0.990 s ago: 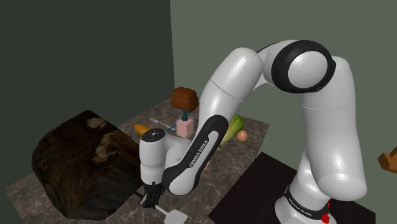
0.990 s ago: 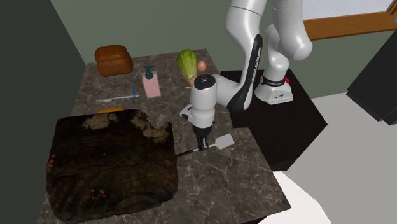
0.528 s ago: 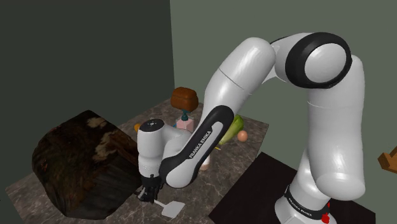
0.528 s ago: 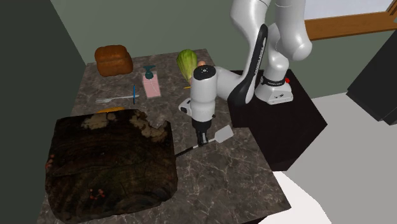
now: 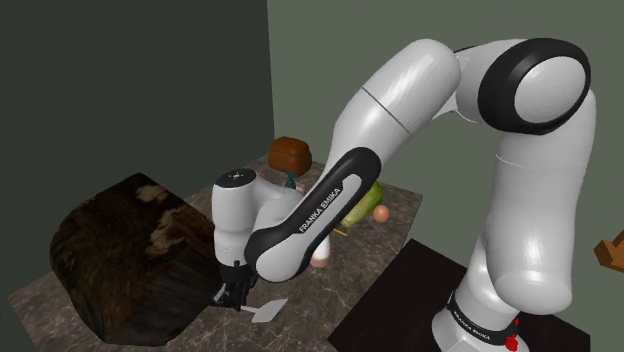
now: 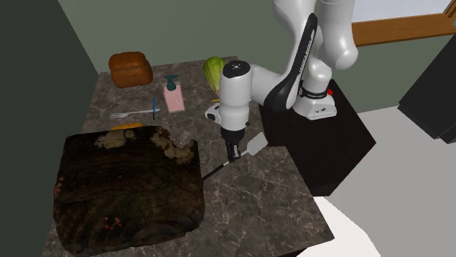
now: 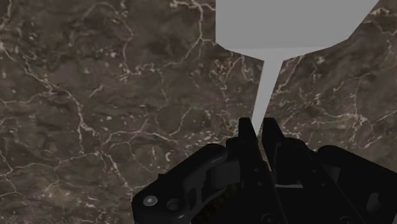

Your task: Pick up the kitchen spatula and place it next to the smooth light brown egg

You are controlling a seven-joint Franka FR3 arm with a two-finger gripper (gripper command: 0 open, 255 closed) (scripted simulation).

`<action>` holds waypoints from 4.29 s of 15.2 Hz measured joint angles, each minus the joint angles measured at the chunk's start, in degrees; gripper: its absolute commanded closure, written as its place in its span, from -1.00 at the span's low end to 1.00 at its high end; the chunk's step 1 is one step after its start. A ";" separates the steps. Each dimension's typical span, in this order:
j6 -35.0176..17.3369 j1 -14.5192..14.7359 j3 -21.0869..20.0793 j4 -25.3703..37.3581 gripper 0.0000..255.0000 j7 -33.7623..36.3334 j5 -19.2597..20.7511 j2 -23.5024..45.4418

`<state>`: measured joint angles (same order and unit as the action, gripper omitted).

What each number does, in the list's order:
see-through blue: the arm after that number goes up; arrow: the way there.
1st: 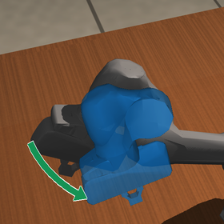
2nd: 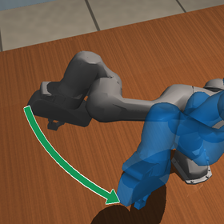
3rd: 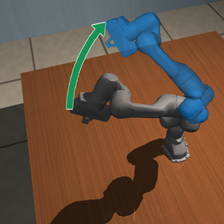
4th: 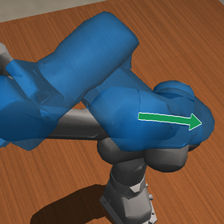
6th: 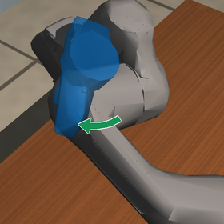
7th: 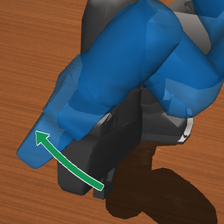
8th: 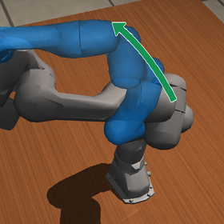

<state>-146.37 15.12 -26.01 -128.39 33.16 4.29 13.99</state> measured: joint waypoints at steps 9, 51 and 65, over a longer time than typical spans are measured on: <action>6.22 -1.18 -1.34 1.53 1.00 -2.36 -3.68 -5.18; 3.45 -21.74 30.15 -42.88 1.00 -59.93 -11.85 -42.66; -15.06 -15.44 34.09 -43.97 1.00 -67.00 -20.19 -25.12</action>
<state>-161.43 -0.32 8.08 -172.37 -33.83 -15.90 -11.12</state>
